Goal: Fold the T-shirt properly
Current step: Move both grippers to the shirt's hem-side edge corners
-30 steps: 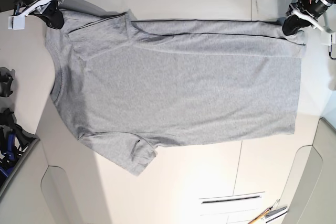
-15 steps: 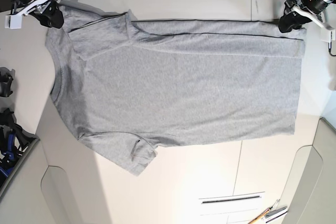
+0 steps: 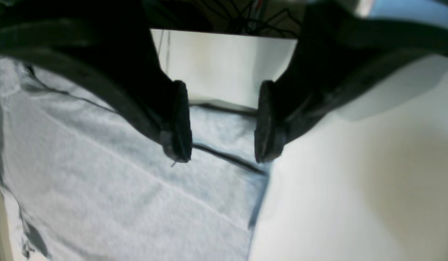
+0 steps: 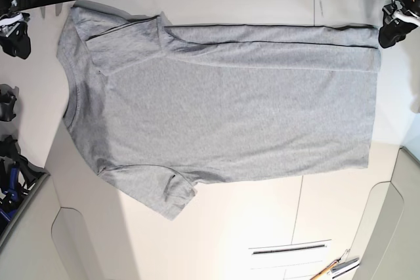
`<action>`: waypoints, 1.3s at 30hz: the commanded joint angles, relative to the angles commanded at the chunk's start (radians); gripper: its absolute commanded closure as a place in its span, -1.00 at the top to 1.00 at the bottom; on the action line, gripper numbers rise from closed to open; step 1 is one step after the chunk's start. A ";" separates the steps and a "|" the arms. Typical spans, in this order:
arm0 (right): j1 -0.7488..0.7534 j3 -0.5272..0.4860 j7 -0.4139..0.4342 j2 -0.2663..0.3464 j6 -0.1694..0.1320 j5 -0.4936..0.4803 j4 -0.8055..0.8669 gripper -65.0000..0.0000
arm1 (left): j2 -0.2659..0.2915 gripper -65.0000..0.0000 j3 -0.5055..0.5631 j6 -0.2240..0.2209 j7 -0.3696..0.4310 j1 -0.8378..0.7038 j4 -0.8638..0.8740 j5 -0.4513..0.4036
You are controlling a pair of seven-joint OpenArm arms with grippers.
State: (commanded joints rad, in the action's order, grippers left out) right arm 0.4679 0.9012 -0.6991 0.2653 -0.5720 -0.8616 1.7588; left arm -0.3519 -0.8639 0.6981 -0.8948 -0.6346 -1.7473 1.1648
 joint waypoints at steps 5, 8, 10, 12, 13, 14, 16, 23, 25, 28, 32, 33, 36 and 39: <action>-0.137 -0.006 0.018 0.006 0.000 0.055 -0.001 -0.33 | -0.046 -0.03 -0.018 0.000 0.000 0.022 0.000 0.029; -0.211 -0.031 0.029 0.007 0.000 0.091 -0.002 -0.33 | -0.080 -0.03 -0.018 0.000 0.000 0.065 0.000 0.028; -0.253 -0.064 0.060 0.010 0.000 0.116 -0.005 -0.33 | -0.099 -0.03 -0.018 0.000 0.000 0.098 0.000 0.021; -0.308 -0.108 0.068 0.015 0.005 0.153 -0.019 -0.33 | -0.117 -0.03 -0.018 0.000 0.000 0.126 0.000 0.002; -0.335 -0.136 0.070 0.021 0.011 0.172 -0.033 -0.33 | -0.126 -0.03 -0.018 0.000 0.000 0.143 0.000 -0.004; -0.363 -0.164 0.074 0.026 0.017 0.195 -0.053 -0.33 | -0.137 -0.03 -0.018 0.000 0.000 0.157 0.000 -0.008; -0.418 -0.212 0.085 0.035 0.019 0.233 -0.110 -0.33 | -0.156 -0.02 -0.017 0.000 0.005 0.187 0.000 -0.024; -0.644 -0.313 0.162 0.076 0.018 0.272 -0.474 -0.32 | -0.201 0.26 0.114 0.000 0.135 0.292 0.016 -0.205; -0.712 -0.329 0.180 0.082 0.014 0.280 -0.576 -0.31 | -0.207 0.26 0.182 0.000 0.168 0.353 0.052 -0.263; -0.798 -0.356 0.216 0.083 0.014 0.316 -0.706 -0.06 | -0.219 0.26 0.286 0.000 0.183 0.474 0.161 -0.334; -0.892 -0.416 0.312 0.084 0.015 0.412 -0.849 0.04 | -0.225 0.26 0.409 0.000 0.243 0.676 0.410 -0.406; -0.907 -0.431 0.329 0.084 0.014 0.421 -0.874 0.04 | -0.226 0.26 0.431 0.000 0.253 0.720 0.476 -0.412; -0.953 -0.472 0.358 0.084 0.015 0.471 -0.946 0.04 | -0.225 0.26 0.483 0.000 0.272 0.850 0.672 -0.437; -0.989 -0.486 0.374 0.083 0.016 0.506 -1.014 0.04 | -0.227 0.26 0.507 0.000 0.302 0.950 0.826 -0.477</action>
State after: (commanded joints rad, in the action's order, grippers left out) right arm -0.5213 0.4152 -0.3248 0.3485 -0.5564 -0.3557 0.7448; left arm -0.5793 -0.3569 0.6981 -0.5930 0.3157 -0.9215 0.6880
